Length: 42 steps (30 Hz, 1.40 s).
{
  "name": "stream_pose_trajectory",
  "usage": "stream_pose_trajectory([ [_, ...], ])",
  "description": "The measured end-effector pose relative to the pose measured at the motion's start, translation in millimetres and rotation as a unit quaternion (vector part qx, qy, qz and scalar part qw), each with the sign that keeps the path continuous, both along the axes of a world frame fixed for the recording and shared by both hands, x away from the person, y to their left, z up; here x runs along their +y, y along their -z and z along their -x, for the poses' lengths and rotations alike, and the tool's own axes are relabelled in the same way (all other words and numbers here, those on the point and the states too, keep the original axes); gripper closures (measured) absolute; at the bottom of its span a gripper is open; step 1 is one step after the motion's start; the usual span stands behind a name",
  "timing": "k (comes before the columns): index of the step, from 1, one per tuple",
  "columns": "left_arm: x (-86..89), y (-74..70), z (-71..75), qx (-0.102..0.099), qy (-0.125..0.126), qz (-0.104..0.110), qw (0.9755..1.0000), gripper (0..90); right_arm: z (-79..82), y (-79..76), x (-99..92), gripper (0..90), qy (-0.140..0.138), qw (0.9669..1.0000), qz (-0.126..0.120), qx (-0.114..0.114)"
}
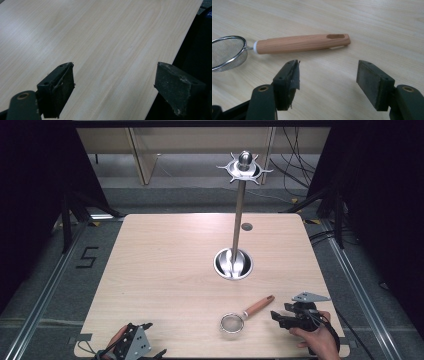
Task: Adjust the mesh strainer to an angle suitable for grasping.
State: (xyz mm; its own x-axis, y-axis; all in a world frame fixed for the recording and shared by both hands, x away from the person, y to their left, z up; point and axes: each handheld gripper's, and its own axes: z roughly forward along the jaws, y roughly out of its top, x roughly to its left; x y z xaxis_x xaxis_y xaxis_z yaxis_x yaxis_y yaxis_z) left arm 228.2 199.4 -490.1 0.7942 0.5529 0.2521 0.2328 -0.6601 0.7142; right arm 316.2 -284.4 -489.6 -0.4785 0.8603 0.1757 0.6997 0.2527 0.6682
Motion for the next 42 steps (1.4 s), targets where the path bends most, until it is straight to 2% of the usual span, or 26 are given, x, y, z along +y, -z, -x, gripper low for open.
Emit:
stream_pose_trajectory([
  [1, 0.3, -0.3, 0.0, 0.001, 0.002, -0.002, 1.0, 15.3, 0.2, -0.3, 0.4, 35.3, 0.004, 1.0, 0.002, 0.0],
  [2, 0.3, -0.3, 0.0, 0.001, 0.002, -0.003, 1.0, 15.3, -0.8, 1.4, -1.0, 35.0, -0.008, 0.9999, 0.007, -0.01],
  [4, -0.6, 0.7, 0.2, -0.001, -0.003, 0.005, 1.0, 15.3, -0.5, 0.4, 0.0, 34.9, -0.001, 0.9999, -0.012, 0.003],
  [5, 0.5, -0.4, 0.0, -0.001, 0.001, -0.004, 1.0, 15.3, -1.3, 1.4, 0.0, 34.8, -0.002, 0.9996, -0.026, 0.006],
  [6, 0.2, -0.2, -0.1, -0.001, -0.001, -0.001, 1.0, 15.3, -1.8, 1.5, -0.3, 34.8, -0.002, 0.9995, -0.032, 0.006],
  [8, 0.0, 0.3, 0.0, -0.001, -0.001, 0.001, 1.0, 15.3, -1.1, -0.2, -0.7, 34.8, 0.003, 0.9998, -0.021, 0.002],
  [9, 0.5, -0.3, -0.1, 0.001, 0.003, -0.005, 1.0, 15.3, -1.3, 0.2, 0.1, 34.8, 0.0, 0.9996, -0.027, 0.007],
  [10, -0.5, 0.8, 0.0, -0.002, -0.003, 0.004, 1.0, 15.3, -1.5, 0.7, 0.6, 34.8, -0.002, 0.9995, -0.031, 0.007],
  [12, 0.3, -0.4, 0.1, 0.0, 0.002, -0.003, 1.0, 15.3, -2.5, 1.7, 0.8, 34.8, -0.003, 0.9998, -0.019, -0.006],
  [14, -0.6, 0.8, 0.1, -0.002, -0.003, 0.004, 1.0, 15.3, -1.5, 0.9, 2.6, 34.8, -0.001, 0.9997, -0.026, 0.004],
  [15, -0.1, 0.1, -0.1, 0.0, 0.001, -0.001, 1.0, 15.3, -1.6, 0.4, 3.0, 34.8, -0.003, 0.9996, -0.027, 0.005],
  [19, -0.2, 0.4, 0.0, 0.002, 0.002, -0.001, 1.0, 15.3, -2.0, -0.4, 4.5, 34.8, -0.007, 0.9996, -0.026, 0.003],
  [20, -0.4, 0.8, -0.5, 0.0, -0.001, -0.001, 1.0, 15.3, -0.3, -1.6, 8.4, 34.7, 0.005, 0.999, -0.039, 0.022],
  [21, -0.4, 0.8, -0.4, 0.001, -0.001, -0.001, 1.0, 15.3, -2.2, -0.8, 9.0, 34.7, -0.001, 0.999, -0.042, 0.013],
  [22, -0.3, 0.7, -0.4, 0.0, -0.001, -0.003, 1.0, 15.3, -2.3, -0.8, 11.3, 34.7, 0.0, 0.9985, -0.051, 0.019],
  [23, -0.3, 0.6, -0.3, -0.001, 0.0, -0.003, 1.0, 15.3, -4.5, -0.6, 11.2, 34.6, -0.011, 0.9988, -0.046, 0.013],
  [26, -0.2, 0.6, -0.7, -0.001, 0.0, -0.004, 1.0, 15.3, -7.1, 0.6, 17.6, 34.2, -0.014, 0.9979, -0.058, 0.025],
  [27, -0.2, 0.8, -0.6, -0.001, 0.0, -0.003, 1.0, 15.3, -8.2, 1.0, 19.0, 34.0, -0.016, 0.9979, -0.055, 0.031],
  [30, 0.0, 0.7, -0.8, 0.0, -0.001, -0.004, 1.0, 15.3, -11.4, 4.0, 25.3, 34.0, -0.029, 0.9969, -0.065, 0.035],
  [31, -0.1, 0.8, -0.9, 0.0, -0.001, -0.004, 1.0, 15.3, -11.9, 3.1, 27.2, 33.7, -0.027, 0.9969, -0.057, 0.046],
  [33, -0.1, 0.8, -0.7, 0.0, 0.0, -0.004, 1.0, 15.3, -13.7, 4.0, 30.6, 33.6, -0.028, 0.996, -0.067, 0.053],
  [34, -0.2, 1.2, -0.7, 0.001, -0.001, -0.003, 1.0, 15.3, -15.5, 5.0, 31.8, 33.4, -0.031, 0.9958, -0.071, 0.049],
  [35, 0.3, 0.3, -1.2, 0.005, 0.0, -0.008, 1.0, 15.3, -16.6, 5.2, 33.4, 33.0, -0.024, 0.995, -0.074, 0.062],
  [37, -0.3, 0.9, -1.1, 0.002, -0.004, -0.008, 1.0, 15.3, -21.3, 8.5, 35.2, 32.8, -0.023, 0.994, -0.084, 0.066],
  [39, -0.2, 0.6, -0.9, 0.002, -0.005, -0.01, 0.9999, 15.3, -24.4, 9.5, 37.5, 31.8, -0.016, 0.9923, -0.092, 0.081],
  [42, -0.4, 1.2, -1.3, 0.002, -0.007, -0.008, 0.9999, 15.3, -30.9, 9.6, 41.8, 31.2, -0.007, 0.993, -0.088, 0.078],
])
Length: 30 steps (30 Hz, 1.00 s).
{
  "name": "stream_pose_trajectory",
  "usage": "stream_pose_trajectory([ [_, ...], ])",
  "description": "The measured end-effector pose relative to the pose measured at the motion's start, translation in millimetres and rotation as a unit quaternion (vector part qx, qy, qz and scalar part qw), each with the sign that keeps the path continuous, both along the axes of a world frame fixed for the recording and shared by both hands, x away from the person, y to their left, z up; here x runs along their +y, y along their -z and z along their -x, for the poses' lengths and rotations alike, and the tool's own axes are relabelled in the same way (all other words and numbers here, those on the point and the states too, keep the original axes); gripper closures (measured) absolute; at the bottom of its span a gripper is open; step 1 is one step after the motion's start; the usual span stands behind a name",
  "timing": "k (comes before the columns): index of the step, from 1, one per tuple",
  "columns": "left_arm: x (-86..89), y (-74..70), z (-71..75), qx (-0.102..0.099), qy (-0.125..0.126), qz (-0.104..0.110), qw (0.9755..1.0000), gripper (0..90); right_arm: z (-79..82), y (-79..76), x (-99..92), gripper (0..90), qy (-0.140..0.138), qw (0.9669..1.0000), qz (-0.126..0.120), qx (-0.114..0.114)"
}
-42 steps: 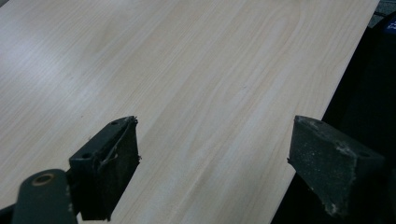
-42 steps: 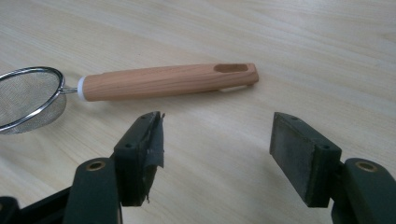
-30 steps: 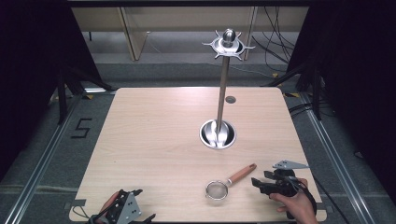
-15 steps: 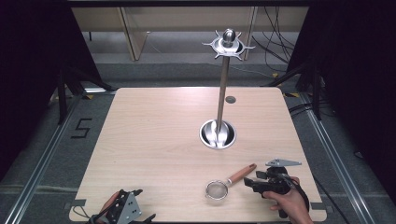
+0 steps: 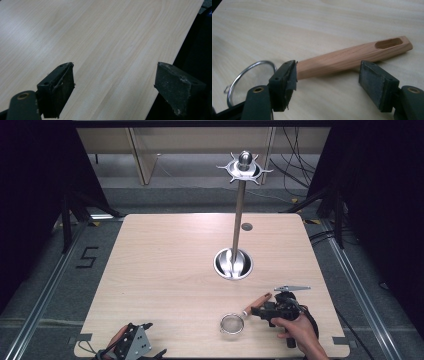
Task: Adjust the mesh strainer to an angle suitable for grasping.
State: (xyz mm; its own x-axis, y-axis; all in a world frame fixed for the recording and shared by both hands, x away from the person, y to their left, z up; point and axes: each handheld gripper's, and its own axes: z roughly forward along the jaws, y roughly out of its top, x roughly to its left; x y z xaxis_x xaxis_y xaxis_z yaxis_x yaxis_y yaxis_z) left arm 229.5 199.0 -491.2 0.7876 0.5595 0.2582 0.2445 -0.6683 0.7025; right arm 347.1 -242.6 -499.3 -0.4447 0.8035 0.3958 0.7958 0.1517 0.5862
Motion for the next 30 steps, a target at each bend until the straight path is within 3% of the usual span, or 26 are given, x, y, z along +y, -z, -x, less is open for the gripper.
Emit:
stream_pose_trajectory([
  [3, 0.2, -0.4, 0.3, 0.001, 0.002, -0.001, 1.0, 15.3, -9.0, -0.5, 5.9, 30.7, 0.005, 1.0, 0.0, 0.007],
  [8, 0.5, 0.1, 0.4, 0.001, 0.005, 0.006, 1.0, 15.3, -24.0, -2.3, 27.2, 30.4, 0.007, 0.9995, 0.028, 0.011],
  [12, 0.3, -0.4, 0.5, 0.001, 0.005, 0.002, 1.0, 15.3, -33.7, -2.5, 46.1, 30.2, -0.012, 0.9986, 0.051, -0.009],
  [13, 0.4, -0.4, 0.4, 0.001, 0.005, 0.002, 1.0, 15.3, -33.6, -3.7, 51.7, 30.6, -0.005, 0.998, 0.063, 0.008],
  [14, 0.4, -0.5, 0.3, 0.001, 0.005, 0.001, 1.0, 15.3, -34.0, -3.6, 55.8, 31.4, -0.01, 0.9975, 0.069, 0.01],
  [17, 0.3, -0.4, 0.7, 0.0, 0.005, 0.002, 1.0, 15.3, -32.4, -2.4, 65.4, 32.3, -0.023, 0.9965, 0.081, 0.003],
  [19, 0.2, -0.5, 0.7, 0.0, 0.004, 0.001, 1.0, 15.3, -32.1, -2.2, 68.1, 34.7, -0.039, 0.9959, 0.08, -0.017],
  [22, -0.2, -0.3, 1.0, -0.001, 0.005, 0.003, 1.0, 15.3, -30.5, -5.5, 70.4, 37.7, -0.055, 0.9917, 0.112, -0.032],
  [23, -0.2, -0.4, 0.9, 0.0, 0.005, 0.002, 1.0, 15.3, -31.2, -3.5, 71.2, 38.8, -0.06, 0.9893, 0.124, -0.049],
  [27, 0.0, -0.3, 0.8, 0.0, 0.005, 0.002, 1.0, 15.3, -32.4, -2.6, 70.8, 43.0, -0.072, 0.9906, 0.112, -0.033],
  [30, -0.1, -0.3, 0.9, 0.0, 0.005, 0.002, 1.0, 15.3, -31.1, -3.7, 71.5, 48.9, -0.1, 0.9842, 0.139, -0.045],
])
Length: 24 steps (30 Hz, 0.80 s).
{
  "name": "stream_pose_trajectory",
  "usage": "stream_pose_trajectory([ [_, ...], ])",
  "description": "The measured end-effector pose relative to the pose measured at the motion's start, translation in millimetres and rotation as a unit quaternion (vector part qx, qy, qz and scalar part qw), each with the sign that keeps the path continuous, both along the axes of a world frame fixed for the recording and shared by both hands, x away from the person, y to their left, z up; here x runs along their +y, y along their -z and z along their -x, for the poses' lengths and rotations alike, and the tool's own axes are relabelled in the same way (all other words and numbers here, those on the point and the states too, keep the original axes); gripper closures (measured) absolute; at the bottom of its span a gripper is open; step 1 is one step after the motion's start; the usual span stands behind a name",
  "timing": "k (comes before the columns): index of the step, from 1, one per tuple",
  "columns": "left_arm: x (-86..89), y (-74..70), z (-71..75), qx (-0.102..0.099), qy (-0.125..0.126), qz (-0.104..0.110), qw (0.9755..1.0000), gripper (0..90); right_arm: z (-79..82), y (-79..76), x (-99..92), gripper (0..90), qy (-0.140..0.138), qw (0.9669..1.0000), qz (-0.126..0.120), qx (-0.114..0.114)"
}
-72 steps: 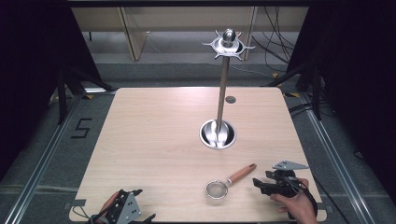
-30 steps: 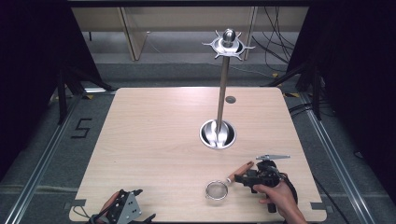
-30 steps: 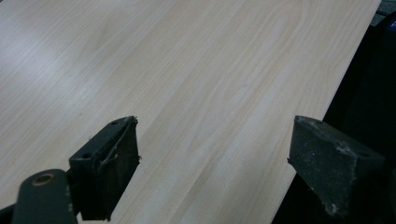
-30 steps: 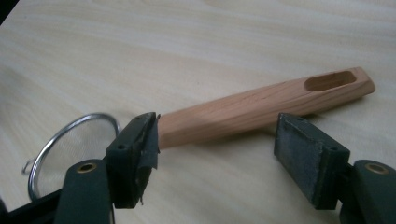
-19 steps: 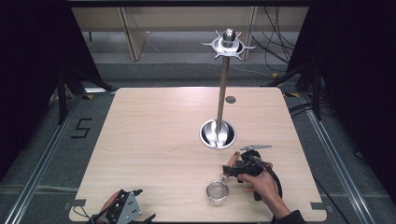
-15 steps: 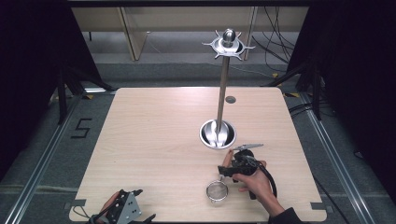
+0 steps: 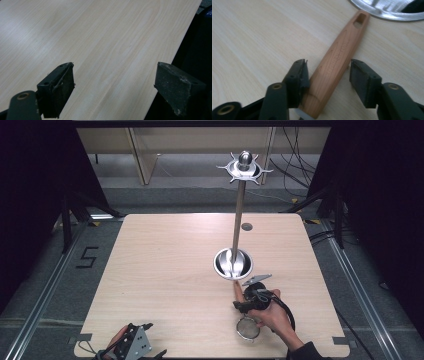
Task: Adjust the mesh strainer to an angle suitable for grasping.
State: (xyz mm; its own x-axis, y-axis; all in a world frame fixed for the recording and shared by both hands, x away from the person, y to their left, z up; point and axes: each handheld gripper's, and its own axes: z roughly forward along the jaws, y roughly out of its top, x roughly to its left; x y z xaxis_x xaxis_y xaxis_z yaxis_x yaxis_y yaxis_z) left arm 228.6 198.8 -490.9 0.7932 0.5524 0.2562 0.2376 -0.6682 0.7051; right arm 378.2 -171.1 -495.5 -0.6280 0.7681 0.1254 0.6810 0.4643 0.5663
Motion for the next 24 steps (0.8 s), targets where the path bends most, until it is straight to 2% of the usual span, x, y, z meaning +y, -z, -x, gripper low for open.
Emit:
stream_pose_trajectory([
  [2, 0.1, 0.0, 0.1, 0.0, 0.0, 0.0, 1.0, 15.3, 0.5, -0.6, 0.2, 52.8, -0.017, 0.9998, 0.011, -0.006],
  [3, 0.2, -0.1, 0.0, 0.0, 0.0, -0.001, 1.0, 15.3, 2.0, -1.4, 0.3, 54.3, -0.019, 0.9997, 0.012, 0.004],
  [6, 0.1, 0.0, 0.1, 0.0, 0.001, 0.0, 1.0, 15.3, 1.3, -2.4, -2.5, 58.1, -0.034, 0.9992, 0.02, 0.001],
  [7, 0.1, 0.0, 0.1, 0.0, 0.001, 0.0, 1.0, 15.3, 0.6, -1.8, -4.0, 59.4, -0.042, 0.9989, 0.021, -0.003],
  [10, 0.0, -0.1, 0.2, -0.001, 0.001, 0.0, 1.0, 15.3, 1.1, -5.0, -9.3, 63.1, -0.061, 0.9973, 0.041, 0.008],
  [12, -0.1, 0.1, 0.2, 0.0, 0.001, 0.001, 1.0, 15.3, 0.4, -5.2, -12.3, 64.2, -0.075, 0.9961, 0.045, 0.005],
  [14, -0.2, 0.0, 0.2, 0.0, 0.001, 0.0, 1.0, 15.3, 0.0, -5.8, -14.1, 64.0, -0.079, 0.9955, 0.053, 0.005],
  [16, -0.1, 0.1, 0.2, 0.001, 0.002, -0.001, 1.0, 15.3, -0.5, -5.8, -13.5, 61.6, -0.071, 0.9962, 0.05, 0.007],
  [17, -0.1, 0.2, 0.0, 0.001, 0.002, -0.001, 1.0, 15.3, -1.6, -5.6, -12.5, 61.4, -0.081, 0.9954, 0.051, 0.004],
  [19, -0.3, 0.3, 0.0, 0.002, 0.001, -0.002, 1.0, 15.3, -0.8, -6.8, -8.2, 61.9, -0.076, 0.9954, 0.058, 0.008],
  [22, -0.4, 0.2, 0.2, 0.002, 0.001, -0.003, 1.0, 15.3, -0.7, -7.1, -4.3, 63.3, -0.086, 0.9932, 0.078, -0.001],
  [24, 0.1, -0.4, 0.4, 0.006, 0.004, -0.002, 1.0, 15.3, 0.5, -8.2, -3.2, 64.4, -0.085, 0.9932, 0.079, 0.011],
])
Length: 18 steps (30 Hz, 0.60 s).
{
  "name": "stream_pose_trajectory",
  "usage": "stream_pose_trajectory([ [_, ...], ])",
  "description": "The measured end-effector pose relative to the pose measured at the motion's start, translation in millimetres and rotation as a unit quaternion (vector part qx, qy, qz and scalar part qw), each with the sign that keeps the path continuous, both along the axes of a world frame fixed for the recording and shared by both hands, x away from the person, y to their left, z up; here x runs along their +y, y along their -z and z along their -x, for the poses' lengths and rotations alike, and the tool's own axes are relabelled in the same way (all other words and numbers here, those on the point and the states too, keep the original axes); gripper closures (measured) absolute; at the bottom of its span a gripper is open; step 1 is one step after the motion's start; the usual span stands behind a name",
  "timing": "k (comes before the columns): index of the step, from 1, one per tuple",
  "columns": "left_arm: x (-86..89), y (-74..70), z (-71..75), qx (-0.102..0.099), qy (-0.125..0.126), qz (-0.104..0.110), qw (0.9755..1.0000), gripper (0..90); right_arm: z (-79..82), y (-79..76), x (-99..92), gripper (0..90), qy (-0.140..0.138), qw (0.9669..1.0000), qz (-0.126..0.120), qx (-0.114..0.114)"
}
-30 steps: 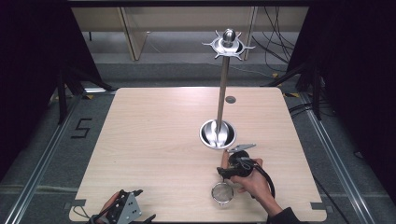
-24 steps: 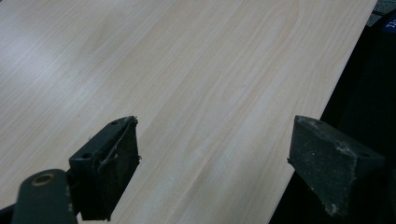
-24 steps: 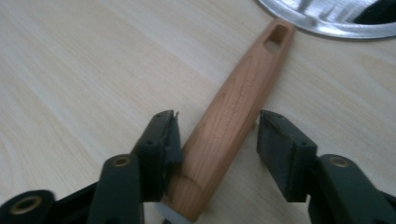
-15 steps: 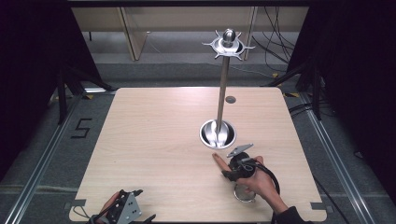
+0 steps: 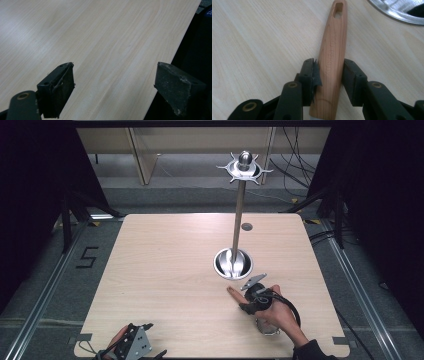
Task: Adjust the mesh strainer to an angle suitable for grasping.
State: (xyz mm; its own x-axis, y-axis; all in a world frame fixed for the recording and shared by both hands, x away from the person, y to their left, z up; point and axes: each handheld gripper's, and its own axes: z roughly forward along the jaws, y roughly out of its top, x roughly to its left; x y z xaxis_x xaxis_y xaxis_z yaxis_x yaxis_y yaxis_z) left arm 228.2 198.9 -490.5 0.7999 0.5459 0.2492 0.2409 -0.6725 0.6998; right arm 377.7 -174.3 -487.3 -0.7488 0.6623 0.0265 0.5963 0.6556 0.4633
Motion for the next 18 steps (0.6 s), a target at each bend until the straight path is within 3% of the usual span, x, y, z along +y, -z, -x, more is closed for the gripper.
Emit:
stream_pose_trajectory([
  [1, 0.3, -0.8, 0.0, 0.004, 0.001, -0.004, 1.0, 15.3, -0.8, 0.4, -0.7, 65.4, -0.007, 0.9999, 0.003, -0.008],
  [7, 0.4, -0.2, 0.0, -0.003, 0.0, 0.001, 1.0, 15.3, -1.1, -0.4, -0.9, 68.6, -0.009, 0.9999, 0.0, -0.008],
  [10, 0.2, 0.6, -0.3, -0.007, 0.0, 0.007, 0.9999, 15.3, -1.6, -1.1, -3.5, 68.6, -0.013, 0.9995, 0.004, -0.029],
  [11, 0.2, 0.5, -0.2, -0.007, 0.0, 0.007, 0.9999, 15.3, -0.7, -2.7, -4.6, 68.6, -0.007, 0.9996, -0.002, -0.027],
  [14, 0.2, 0.5, -0.3, -0.008, 0.0, 0.006, 1.0, 15.3, -2.4, -8.3, -11.8, 68.7, -0.013, 0.9985, -0.024, -0.047],
  [16, 0.1, 0.3, 0.0, -0.006, 0.001, 0.007, 1.0, 15.3, 0.0, -12.3, -14.5, 68.8, 0.017, 0.9976, -0.046, -0.048],
  [17, 0.2, 0.2, 0.1, -0.007, 0.001, 0.007, 1.0, 15.3, -0.1, -17.1, -19.1, 68.9, 0.008, 0.9975, -0.051, -0.047],
  [18, 0.1, 0.4, -0.1, -0.006, 0.001, 0.008, 1.0, 15.3, -1.0, -19.5, -24.3, 69.1, 0.006, 0.9955, -0.074, -0.059],
])
